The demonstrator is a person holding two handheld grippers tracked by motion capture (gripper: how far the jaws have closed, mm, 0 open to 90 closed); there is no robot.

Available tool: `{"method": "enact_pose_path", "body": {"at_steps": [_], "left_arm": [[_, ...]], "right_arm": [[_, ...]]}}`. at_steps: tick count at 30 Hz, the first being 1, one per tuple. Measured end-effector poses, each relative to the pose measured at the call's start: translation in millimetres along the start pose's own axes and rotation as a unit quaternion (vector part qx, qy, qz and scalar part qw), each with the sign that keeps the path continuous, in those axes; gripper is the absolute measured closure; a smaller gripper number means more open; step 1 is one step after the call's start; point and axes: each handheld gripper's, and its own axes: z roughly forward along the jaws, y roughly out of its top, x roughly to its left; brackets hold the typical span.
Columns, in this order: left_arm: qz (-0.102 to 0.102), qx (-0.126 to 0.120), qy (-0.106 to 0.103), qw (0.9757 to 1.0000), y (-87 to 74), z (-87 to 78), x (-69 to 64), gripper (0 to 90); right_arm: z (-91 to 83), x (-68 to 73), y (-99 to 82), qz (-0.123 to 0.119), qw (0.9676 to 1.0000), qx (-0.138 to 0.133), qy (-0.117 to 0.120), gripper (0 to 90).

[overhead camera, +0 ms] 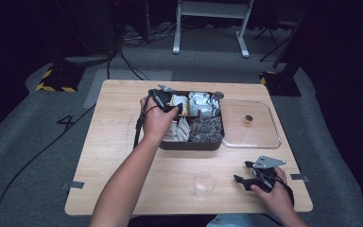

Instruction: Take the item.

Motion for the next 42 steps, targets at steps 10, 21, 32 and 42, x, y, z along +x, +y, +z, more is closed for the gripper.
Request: {"method": "enact_pose_path", "body": {"at_steps": [10,21,32,42], "left_arm": [[-0.009,0.016,-0.011,0.9998,3.6,34.6,4.2,38.5],[-0.021,0.056,-0.022,0.9979,-2.9,62.9,8.8,44.9],[-0.034,0.096,-0.026,0.9944,-4.9,83.2,12.6,52.1],[-0.015,0.118,-0.02,0.9927,-4.5,100.9,8.8,49.0]], "right_arm": [[0.2,-1.0,0.3,-0.002,1.0,0.0,0.003,22.5],[0.3,-1.0,0.3,-0.003,1.0,0.0,0.002,22.5],[0.4,-0.8,0.3,-0.002,1.0,0.0,0.002,22.5],[0.5,-0.1,0.3,-0.005,1.0,-0.001,0.007,22.5]]}}
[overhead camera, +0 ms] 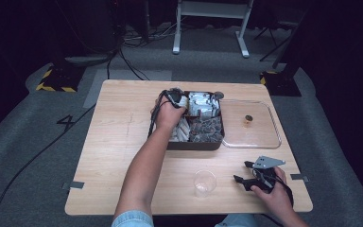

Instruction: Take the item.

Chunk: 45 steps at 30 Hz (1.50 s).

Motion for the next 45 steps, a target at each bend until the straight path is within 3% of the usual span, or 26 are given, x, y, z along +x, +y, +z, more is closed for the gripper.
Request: {"method": "enact_pose_path", "body": {"at_steps": [9,17,21,22,26,31,45], "left_arm": [[0.001,0.011,0.012,0.9999,2.8,2.8,4.4,48.5],[0.021,0.036,0.018,0.999,0.9,3.6,5.7,68.5],[0.042,0.053,0.018,0.9975,0.2,3.2,3.3,83.1],[0.049,0.059,0.023,0.9968,0.2,2.6,3.0,83.1],[0.058,0.055,0.014,0.9967,0.7,0.8,1.7,89.9],[0.069,0.043,0.007,0.9967,3.1,-6.4,0.4,90.0],[0.076,0.007,-0.003,0.9971,13.3,-32.8,2.7,90.0]], "right_arm": [[0.1,0.0,0.0,-0.007,1.0,0.0,0.004,22.5],[0.1,0.1,0.0,-0.008,1.0,0.0,0.005,22.5],[0.1,0.1,0.0,-0.008,1.0,0.0,0.005,22.5],[0.1,0.1,0.0,-0.008,1.0,0.0,0.005,22.5],[0.1,0.1,0.0,-0.008,1.0,0.0,0.005,22.5],[0.1,0.0,0.0,-0.008,1.0,0.0,0.005,22.5],[0.1,-0.1,0.0,-0.008,1.0,-0.001,0.005,22.5]]}}
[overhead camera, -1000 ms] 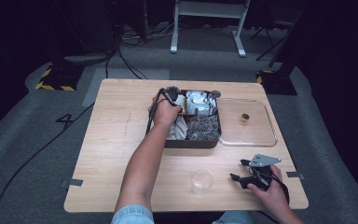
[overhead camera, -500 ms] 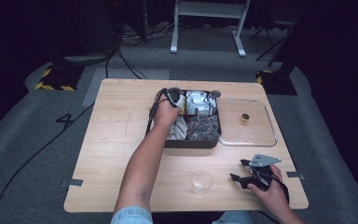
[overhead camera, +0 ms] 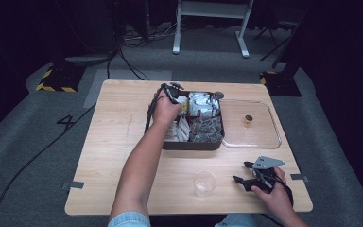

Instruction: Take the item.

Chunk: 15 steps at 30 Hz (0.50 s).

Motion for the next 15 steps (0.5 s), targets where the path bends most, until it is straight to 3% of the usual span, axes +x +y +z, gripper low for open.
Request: {"method": "enact_pose_path", "body": {"at_steps": [9,15], "left_arm": [[0.004,-0.036,-0.02,0.9991,5.0,-27.3,-2.9,90.0],[0.027,-0.057,-0.033,0.9975,4.2,-54.4,-8.5,90.0]], "right_arm": [[0.0,-0.1,0.0,0.0,1.0,0.0,0.0,22.5],[-0.8,-1.1,-0.5,-0.003,1.0,0.001,0.007,22.4]]}}
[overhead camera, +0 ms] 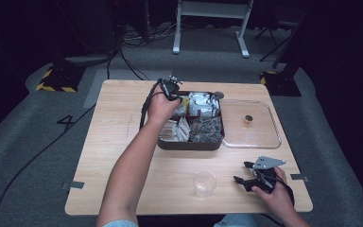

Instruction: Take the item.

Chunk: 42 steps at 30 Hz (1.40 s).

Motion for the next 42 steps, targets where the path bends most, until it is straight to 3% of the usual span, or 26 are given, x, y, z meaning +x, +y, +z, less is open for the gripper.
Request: {"method": "enact_pose_path", "body": {"at_steps": [7,10,13,17,18,19,24,27,31,38,42], "left_arm": [[0.019,-0.019,-0.022,0.9994,-0.5,-25.2,-10.1,90.0],[0.038,-0.035,-0.044,0.9977,-6.3,-43.2,-20.6,90.0],[0.045,-0.046,-0.056,0.9963,-10.0,-52.9,-27.1,90.0],[0.066,-0.068,-0.078,0.9924,-17.7,-76.5,-41.6,90.0],[0.066,-0.068,-0.078,0.9924,-17.7,-76.5,-41.6,90.0],[0.081,-0.072,-0.087,0.9904,-21.0,-85.0,-46.9,90.0],[0.099,-0.077,-0.105,0.9865,-31.0,-98.2,-59.8,90.0],[0.111,-0.08,-0.125,0.9826,-41.6,-108.5,-70.6,90.0],[0.118,-0.084,-0.133,0.9804,-49.0,-114.4,-77.5,90.0],[0.14,-0.093,-0.157,0.9732,-70.5,-126.6,-96.9,90.0],[0.148,-0.096,-0.164,0.9706,-78.0,-128.5,-103.8,90.0]], "right_arm": [[-0.6,-2.9,-0.6,-0.01,0.9999,0.0,0.011,22.5],[-1.2,-4.0,-1.1,-0.014,0.9998,0.0,0.017,22.5],[-1.5,-4.5,-1.4,-0.017,0.9997,0.001,0.019,22.5],[-1.8,-4.9,-1.6,-0.019,0.9996,0.001,0.02,22.5],[-1.8,-4.9,-1.6,-0.019,0.9996,0.001,0.02,22.5],[-1.8,-4.9,-1.6,-0.019,0.9996,0.001,0.02,22.5],[-1.7,-4.8,-1.6,-0.019,0.9996,0.001,0.02,22.5],[-1.7,-4.8,-1.6,-0.019,0.9996,0.001,0.019,22.5],[-1.7,-4.7,-1.6,-0.019,0.9996,0.001,0.019,22.5],[-1.7,-4.7,-1.6,-0.019,0.9996,0.001,0.019,22.5],[-1.7,-4.8,-1.6,-0.02,0.9996,0.001,0.019,22.5]]}}
